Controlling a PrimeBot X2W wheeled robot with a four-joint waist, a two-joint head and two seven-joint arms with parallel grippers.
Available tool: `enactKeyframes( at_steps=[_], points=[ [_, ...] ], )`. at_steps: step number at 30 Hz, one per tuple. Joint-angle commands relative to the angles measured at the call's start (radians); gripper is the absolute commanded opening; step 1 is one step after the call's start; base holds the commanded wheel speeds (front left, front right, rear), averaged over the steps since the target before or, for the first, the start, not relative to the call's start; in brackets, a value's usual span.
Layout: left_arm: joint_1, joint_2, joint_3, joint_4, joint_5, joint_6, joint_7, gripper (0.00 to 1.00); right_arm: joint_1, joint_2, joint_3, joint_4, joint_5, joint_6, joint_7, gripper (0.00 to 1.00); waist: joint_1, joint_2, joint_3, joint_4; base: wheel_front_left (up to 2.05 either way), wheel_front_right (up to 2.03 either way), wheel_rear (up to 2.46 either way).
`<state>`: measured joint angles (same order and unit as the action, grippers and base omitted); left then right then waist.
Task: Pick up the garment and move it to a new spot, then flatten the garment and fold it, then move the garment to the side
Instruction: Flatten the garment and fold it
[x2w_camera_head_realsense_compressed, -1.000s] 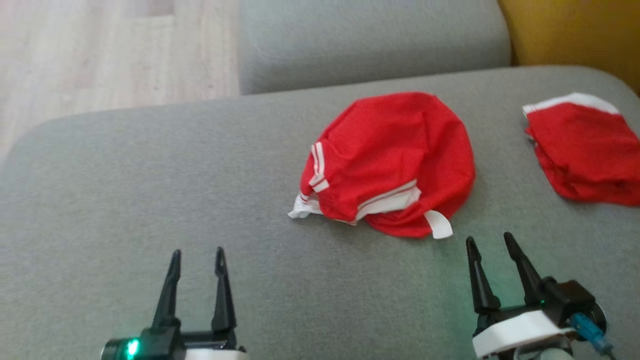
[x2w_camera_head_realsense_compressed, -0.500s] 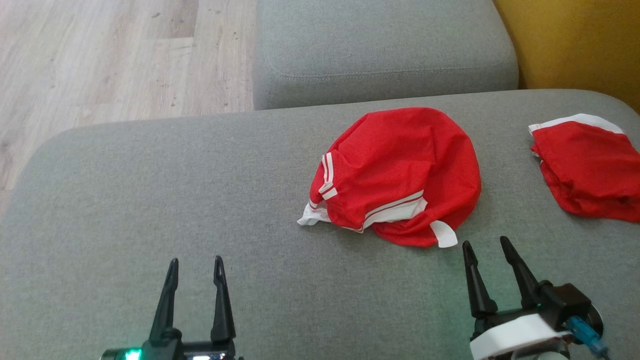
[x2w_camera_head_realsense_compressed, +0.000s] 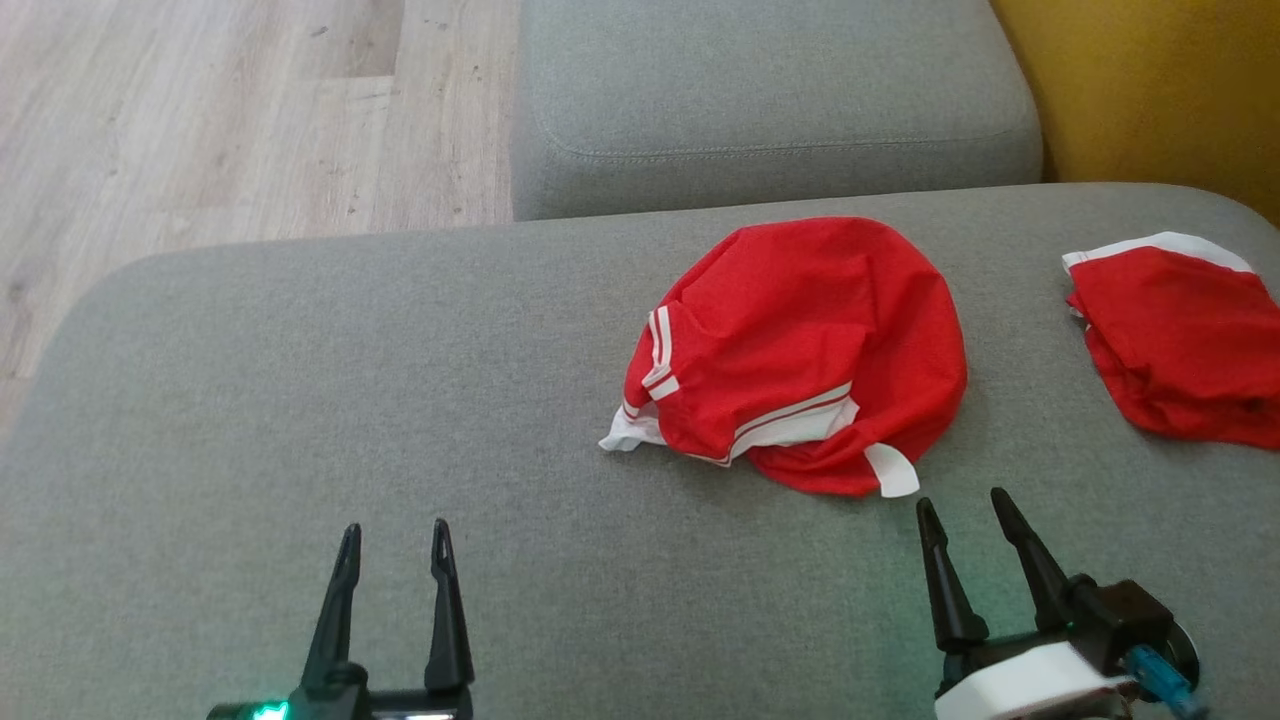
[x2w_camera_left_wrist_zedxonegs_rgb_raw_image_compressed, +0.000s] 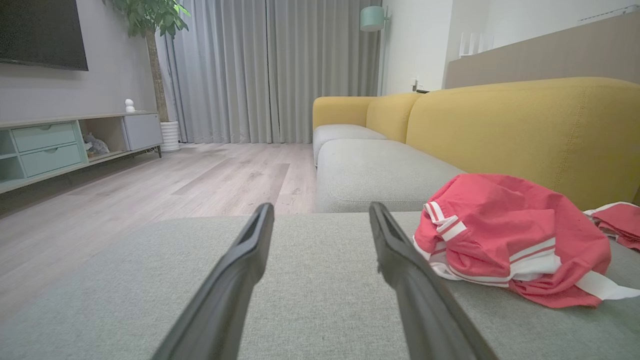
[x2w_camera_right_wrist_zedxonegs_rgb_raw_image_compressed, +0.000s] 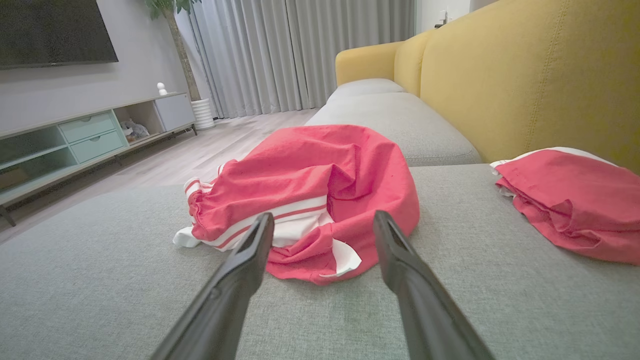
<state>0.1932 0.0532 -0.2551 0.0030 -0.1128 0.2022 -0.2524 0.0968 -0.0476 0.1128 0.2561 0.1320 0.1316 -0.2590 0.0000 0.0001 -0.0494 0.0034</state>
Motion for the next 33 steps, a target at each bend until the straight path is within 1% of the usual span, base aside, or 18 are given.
enactKeyframes(
  at_steps=[1, 11, 17, 22, 27, 33],
  points=[
    [-0.027, -0.003, 0.028, -0.03, 0.011, -0.001, -0.009, 1.0, -0.027, -0.009, 0.025, -0.033, 0.004, -0.001, -0.003, 1.0, 0.0, -0.0001, 0.002, 0.002, 0.0, 0.0, 0.0],
    [-0.029, -0.003, 0.025, -0.031, 0.016, -0.001, -0.009, 1.0, -0.028, -0.01, 0.026, -0.035, 0.006, -0.001, -0.003, 1.0, 0.0, -0.0001, 0.009, 0.006, 0.0, 0.0, 0.0],
    [-0.038, -0.003, 0.007, -0.015, 0.004, -0.017, -0.009, 1.0, -0.038, -0.014, 0.037, -0.034, 0.006, -0.001, -0.003, 1.0, 0.0, -0.0001, 0.023, -0.009, 0.0, 0.0, 0.0],
    [-0.097, -0.003, -0.071, 0.025, -0.024, -0.075, -0.009, 1.0, -0.055, -0.023, 0.051, -0.041, 0.005, -0.001, -0.003, 1.0, 0.0, -0.0001, 0.062, -0.049, 0.0, 0.0, 0.0],
    [-0.207, -0.003, -0.174, 0.088, -0.071, -0.13, -0.009, 1.0, -0.086, -0.027, 0.054, -0.055, 0.004, -0.001, -0.003, 1.0, 0.0, -0.0001, 0.121, -0.11, 0.0, 0.0, 0.0],
    [-0.372, -0.003, -0.309, 0.231, -0.2, -0.181, -0.009, 1.0, -0.129, -0.028, 0.06, -0.072, 0.004, -0.001, -0.003, 1.0, 0.0, -0.0001, 0.191, -0.183, 0.0, 0.0, 0.0]
  ],
)
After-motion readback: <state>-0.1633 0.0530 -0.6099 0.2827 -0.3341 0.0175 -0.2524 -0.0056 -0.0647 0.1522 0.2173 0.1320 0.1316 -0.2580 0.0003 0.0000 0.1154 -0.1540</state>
